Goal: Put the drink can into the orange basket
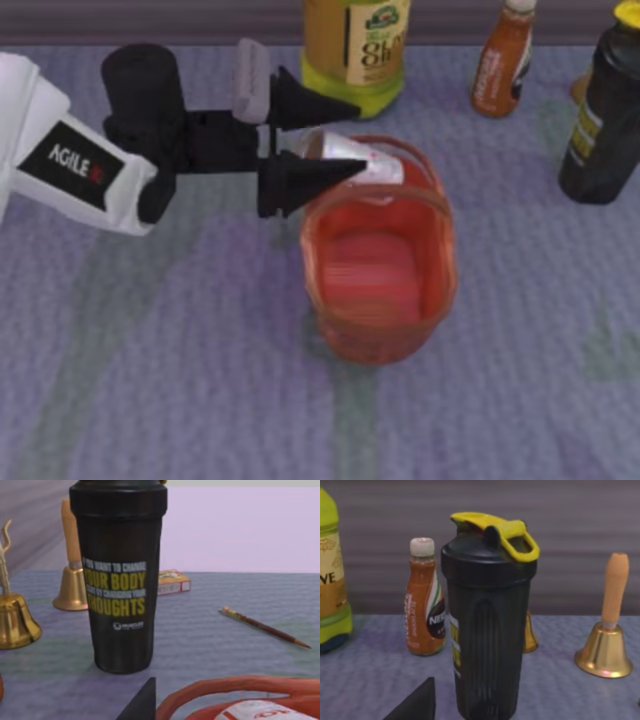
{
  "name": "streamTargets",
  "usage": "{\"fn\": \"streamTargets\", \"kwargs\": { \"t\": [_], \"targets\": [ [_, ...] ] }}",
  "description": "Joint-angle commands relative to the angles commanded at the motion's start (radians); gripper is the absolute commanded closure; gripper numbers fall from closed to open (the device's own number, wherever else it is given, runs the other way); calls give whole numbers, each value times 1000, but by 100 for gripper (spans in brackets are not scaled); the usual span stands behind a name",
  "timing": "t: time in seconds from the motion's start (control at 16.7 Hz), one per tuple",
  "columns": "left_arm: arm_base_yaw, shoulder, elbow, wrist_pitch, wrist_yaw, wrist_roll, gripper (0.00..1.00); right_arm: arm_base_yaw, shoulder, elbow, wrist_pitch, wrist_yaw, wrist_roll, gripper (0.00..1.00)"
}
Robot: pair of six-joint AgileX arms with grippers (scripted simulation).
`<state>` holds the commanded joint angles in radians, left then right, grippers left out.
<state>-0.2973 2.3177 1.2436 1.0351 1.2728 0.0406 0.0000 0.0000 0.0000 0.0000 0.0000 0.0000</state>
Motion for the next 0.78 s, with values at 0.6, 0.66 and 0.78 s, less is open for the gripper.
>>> {"fn": "streamTargets", "kwargs": {
  "t": [0.6,0.66,0.78],
  "targets": [
    [-4,-1,0,-1,0,0,0,0,0,0,0,0,0,0],
    [-1,-11,-3,-5,-6,-4,0,4,10,10,-9,-1,-6,0],
    [11,-63,-19,-29,-37,-22,0,23,61,61,-54,-6,-39,0]
  ]
}}
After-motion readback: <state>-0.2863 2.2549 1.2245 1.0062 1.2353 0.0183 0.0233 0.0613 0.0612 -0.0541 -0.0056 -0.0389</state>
